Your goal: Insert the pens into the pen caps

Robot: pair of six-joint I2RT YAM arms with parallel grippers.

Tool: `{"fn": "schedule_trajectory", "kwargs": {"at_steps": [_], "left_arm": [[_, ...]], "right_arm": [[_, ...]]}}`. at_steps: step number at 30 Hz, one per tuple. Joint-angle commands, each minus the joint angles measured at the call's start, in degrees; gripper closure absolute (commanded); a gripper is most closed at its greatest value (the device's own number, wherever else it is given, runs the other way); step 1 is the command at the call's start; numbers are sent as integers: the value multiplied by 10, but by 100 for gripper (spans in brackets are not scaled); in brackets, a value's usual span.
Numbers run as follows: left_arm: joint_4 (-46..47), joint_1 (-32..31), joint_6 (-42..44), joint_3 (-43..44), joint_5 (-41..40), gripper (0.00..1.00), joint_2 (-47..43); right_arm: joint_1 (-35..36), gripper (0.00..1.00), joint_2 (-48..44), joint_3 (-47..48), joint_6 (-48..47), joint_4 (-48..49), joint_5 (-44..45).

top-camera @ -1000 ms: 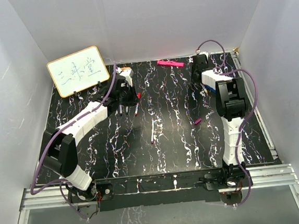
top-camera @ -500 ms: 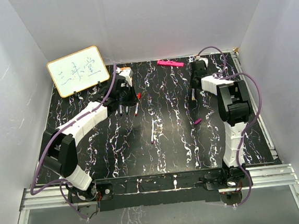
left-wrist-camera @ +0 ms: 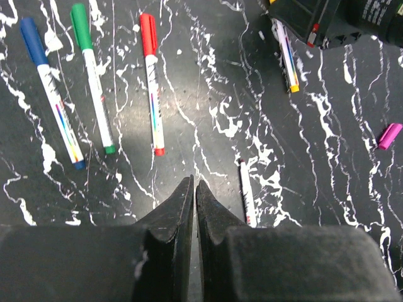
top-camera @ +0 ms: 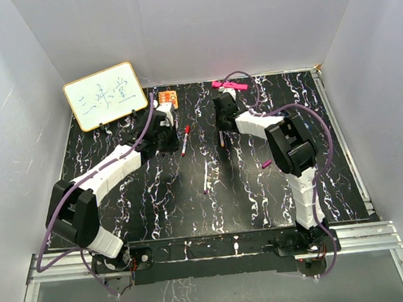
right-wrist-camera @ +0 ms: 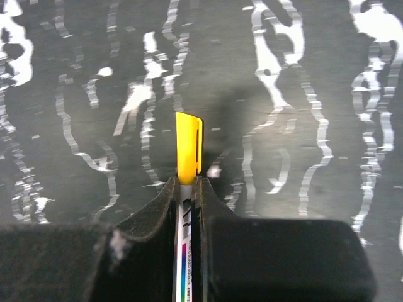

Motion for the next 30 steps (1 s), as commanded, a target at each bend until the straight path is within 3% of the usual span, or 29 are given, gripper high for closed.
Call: {"fn": "schedule_trajectory", "kwargs": {"at_steps": [1, 14, 24, 30], "left_arm": [[-4, -2, 7, -25, -5, 92, -36], [108, -3, -24, -140, 75, 78, -53], [186, -41, -54, -179, 59, 63, -41], [188, -80, -49, -159, 27, 58, 2]], "right_arm": [[16, 100, 32, 27, 45, -36, -2], [56, 100, 65, 84, 78, -39, 14], [88, 100, 79, 95, 82, -45, 55], [93, 69, 67, 90, 74, -45, 79]]}}
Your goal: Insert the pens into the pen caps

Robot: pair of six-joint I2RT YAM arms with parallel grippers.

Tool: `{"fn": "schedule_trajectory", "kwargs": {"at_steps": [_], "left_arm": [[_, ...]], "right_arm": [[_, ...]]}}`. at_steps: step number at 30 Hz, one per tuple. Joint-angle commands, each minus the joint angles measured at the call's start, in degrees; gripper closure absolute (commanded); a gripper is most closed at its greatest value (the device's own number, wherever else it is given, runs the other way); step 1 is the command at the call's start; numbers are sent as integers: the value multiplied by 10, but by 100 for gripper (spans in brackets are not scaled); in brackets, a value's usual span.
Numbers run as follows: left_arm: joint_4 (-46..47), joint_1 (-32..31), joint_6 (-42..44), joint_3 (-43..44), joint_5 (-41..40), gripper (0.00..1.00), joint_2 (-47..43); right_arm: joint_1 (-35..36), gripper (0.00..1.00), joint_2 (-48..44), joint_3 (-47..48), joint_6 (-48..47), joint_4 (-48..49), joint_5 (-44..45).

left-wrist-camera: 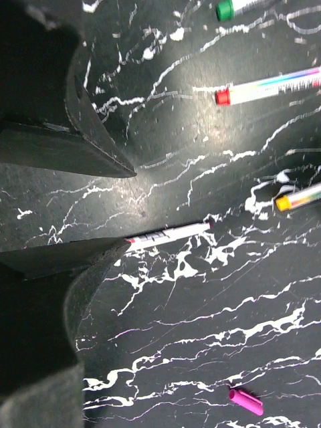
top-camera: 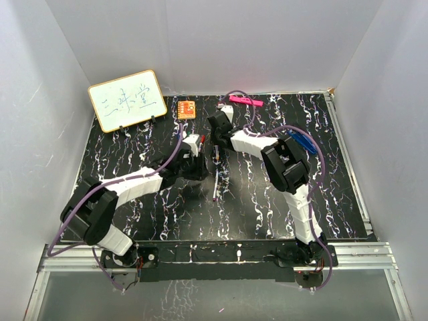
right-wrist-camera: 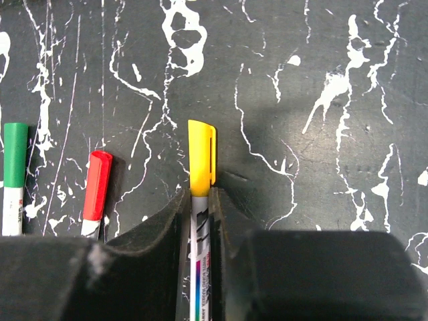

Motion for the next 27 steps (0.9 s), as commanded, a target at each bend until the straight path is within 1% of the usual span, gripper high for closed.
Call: {"fn": "schedule_trajectory", "kwargs": {"at_steps": [1, 5, 10, 18, 22, 27], "left_arm": [[12, -25, 3, 21, -30, 58, 27], [9, -39, 14, 33, -44, 57, 53], [11, -58, 23, 46, -48, 56, 80], [28, -70, 25, 47, -40, 55, 96], [25, -75, 27, 49, -35, 55, 105], [9, -82, 34, 58, -42, 55, 118]], "right_arm": [[5, 64, 8, 5, -3, -31, 30], [5, 57, -12, -4, -12, -29, 53], [5, 50, -57, -25, -20, -28, 115], [1, 50, -164, -114, -3, -26, 217], [-5, 50, -219, -169, 4, -10, 225], [-15, 50, -276, -209, 12, -9, 233]]}}
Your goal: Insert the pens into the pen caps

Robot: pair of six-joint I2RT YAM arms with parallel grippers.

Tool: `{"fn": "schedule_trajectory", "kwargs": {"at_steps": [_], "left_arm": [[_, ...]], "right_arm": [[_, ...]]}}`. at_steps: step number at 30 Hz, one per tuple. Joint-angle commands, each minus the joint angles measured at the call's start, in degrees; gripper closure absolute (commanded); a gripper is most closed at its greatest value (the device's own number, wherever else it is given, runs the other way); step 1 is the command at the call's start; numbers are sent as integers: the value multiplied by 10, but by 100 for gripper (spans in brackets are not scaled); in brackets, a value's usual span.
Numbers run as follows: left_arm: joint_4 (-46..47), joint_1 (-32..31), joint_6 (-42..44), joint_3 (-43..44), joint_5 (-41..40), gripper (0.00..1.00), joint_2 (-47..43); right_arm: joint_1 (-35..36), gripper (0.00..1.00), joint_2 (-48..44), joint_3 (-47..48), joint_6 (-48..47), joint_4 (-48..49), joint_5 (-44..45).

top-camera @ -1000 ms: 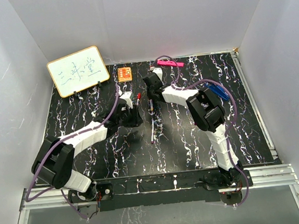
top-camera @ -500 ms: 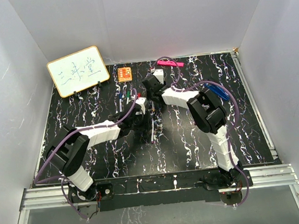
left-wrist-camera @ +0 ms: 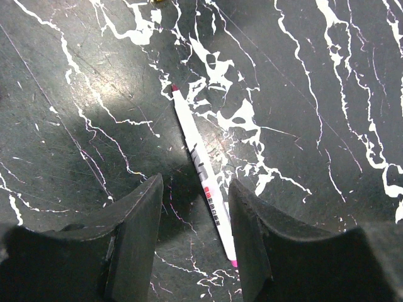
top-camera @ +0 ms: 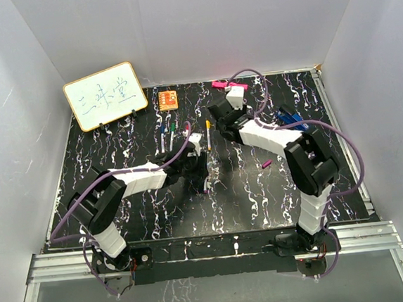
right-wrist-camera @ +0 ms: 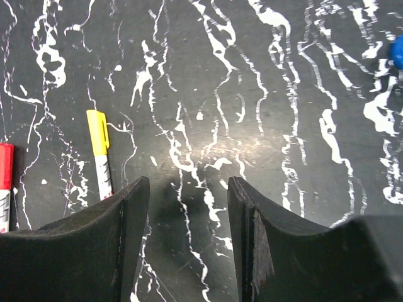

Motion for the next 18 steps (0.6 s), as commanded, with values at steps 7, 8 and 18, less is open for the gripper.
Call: {"fn": "schedule_trajectory", "kwargs": {"at_steps": [7, 8, 18], "left_arm": [[-57, -21, 24, 50, -26, 58, 39], [-68, -24, 26, 56, -29, 59, 44], [-269, -61, 53, 124, -133, 63, 81]], "right_arm": [[-23, 50, -114, -78, 45, -11, 48], [-24, 50, -121, -85, 49, -19, 51], [-24, 50, -194, -157, 97, -72, 45]]}}
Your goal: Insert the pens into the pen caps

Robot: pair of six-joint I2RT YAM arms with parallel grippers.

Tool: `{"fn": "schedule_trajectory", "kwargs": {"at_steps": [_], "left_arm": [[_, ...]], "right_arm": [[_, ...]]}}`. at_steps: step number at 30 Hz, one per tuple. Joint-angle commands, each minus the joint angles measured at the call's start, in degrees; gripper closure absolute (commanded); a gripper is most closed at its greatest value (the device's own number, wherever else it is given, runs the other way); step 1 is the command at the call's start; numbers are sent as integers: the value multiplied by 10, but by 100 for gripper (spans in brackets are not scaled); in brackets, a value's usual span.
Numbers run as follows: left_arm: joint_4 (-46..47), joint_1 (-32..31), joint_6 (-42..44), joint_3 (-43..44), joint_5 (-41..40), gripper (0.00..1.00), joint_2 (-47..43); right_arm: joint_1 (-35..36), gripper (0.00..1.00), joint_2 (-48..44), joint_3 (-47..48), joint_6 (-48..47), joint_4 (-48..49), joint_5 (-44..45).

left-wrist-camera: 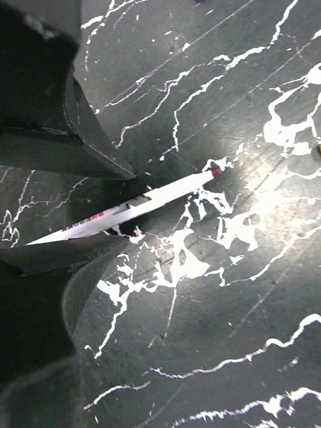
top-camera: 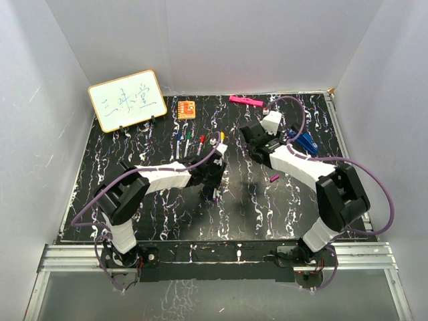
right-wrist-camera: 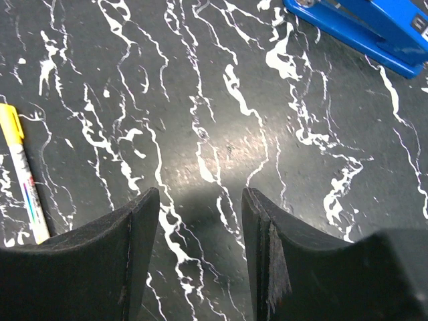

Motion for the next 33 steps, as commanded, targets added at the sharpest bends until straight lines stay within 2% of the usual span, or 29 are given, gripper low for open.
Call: {"fn": "schedule_trajectory", "kwargs": {"at_steps": [1, 10, 15, 22, 26, 30, 33], "left_arm": [[-154, -17, 10, 17, -60, 63, 21], [-233, -33, -7, 24, -85, 66, 34], [-248, -35, -13, 27, -81, 80, 54], [-271, -36, -10, 35, -83, 87, 91], [-287, -35, -5, 47, -83, 100, 117], [-292, -35, 0, 43, -85, 100, 120], [-292, -35, 3, 39, -87, 100, 109]], "right_arm": [[0, 50, -50, -22, 29, -12, 15], [0, 50, -78, -43, 51, -38, 24], [-1, 50, -72, -57, 78, -56, 25], [-1, 51, -66, -66, 103, -74, 30], [-1, 51, -62, -64, 126, -99, 25], [-1, 52, -62, -77, 157, -113, 8], [-1, 57, -60, -89, 185, -121, -2]]}}
